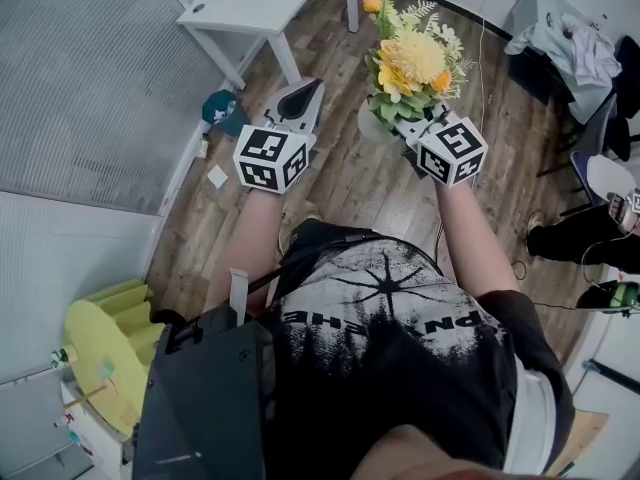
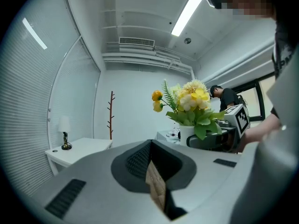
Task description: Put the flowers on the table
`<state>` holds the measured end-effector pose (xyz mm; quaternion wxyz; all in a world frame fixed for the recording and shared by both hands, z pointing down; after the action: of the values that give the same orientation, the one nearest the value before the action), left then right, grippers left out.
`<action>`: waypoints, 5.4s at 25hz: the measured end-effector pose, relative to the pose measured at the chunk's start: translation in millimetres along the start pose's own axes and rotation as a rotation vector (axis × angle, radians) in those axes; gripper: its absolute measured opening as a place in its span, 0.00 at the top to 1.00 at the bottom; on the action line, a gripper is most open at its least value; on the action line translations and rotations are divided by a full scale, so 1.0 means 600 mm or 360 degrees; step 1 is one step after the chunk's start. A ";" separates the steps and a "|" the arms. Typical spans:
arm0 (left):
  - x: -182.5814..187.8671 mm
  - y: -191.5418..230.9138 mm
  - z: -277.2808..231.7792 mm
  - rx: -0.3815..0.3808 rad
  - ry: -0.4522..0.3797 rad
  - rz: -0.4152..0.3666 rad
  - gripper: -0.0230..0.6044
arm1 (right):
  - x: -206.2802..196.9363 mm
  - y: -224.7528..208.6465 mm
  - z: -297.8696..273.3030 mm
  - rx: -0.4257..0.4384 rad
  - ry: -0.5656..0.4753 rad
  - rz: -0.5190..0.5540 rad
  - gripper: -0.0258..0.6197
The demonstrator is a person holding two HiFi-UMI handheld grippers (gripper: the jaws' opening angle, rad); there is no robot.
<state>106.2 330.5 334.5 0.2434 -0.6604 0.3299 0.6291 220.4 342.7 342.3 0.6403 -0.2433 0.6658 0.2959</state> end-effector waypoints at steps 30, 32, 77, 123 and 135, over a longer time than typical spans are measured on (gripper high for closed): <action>0.023 0.421 -0.074 0.0001 -0.0012 0.0013 0.94 | -0.018 -0.049 -0.420 -0.0019 0.0037 0.0024 0.57; 0.030 0.427 -0.074 0.0001 -0.0015 0.0000 0.94 | -0.012 -0.048 -0.427 -0.0018 0.0026 0.0027 0.57; 0.002 0.903 -0.498 0.0349 0.0091 0.0246 0.94 | -0.112 -0.486 -0.935 0.0359 0.0096 0.0029 0.57; -0.098 1.204 -0.689 0.0027 0.0352 0.0308 0.94 | -0.263 -0.618 -1.302 0.0191 0.0120 0.0045 0.57; -0.131 1.234 -0.706 0.0043 0.0406 0.0326 0.94 | -0.313 -0.646 -1.351 0.0132 0.0117 0.0014 0.57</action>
<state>-158.2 -463.0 520.0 0.1428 -0.6945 0.4321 0.5572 -70.0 -513.8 501.2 0.6237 -0.2243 0.7015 0.2617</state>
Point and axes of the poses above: the fingertips, and each gripper's own axes: z backward along the fingers, y to its left, x out of its top, the point moved 1 cm from there along z, backward along the fingers, and after that the axes turned 6 degrees about z, right-handed, at the moved point
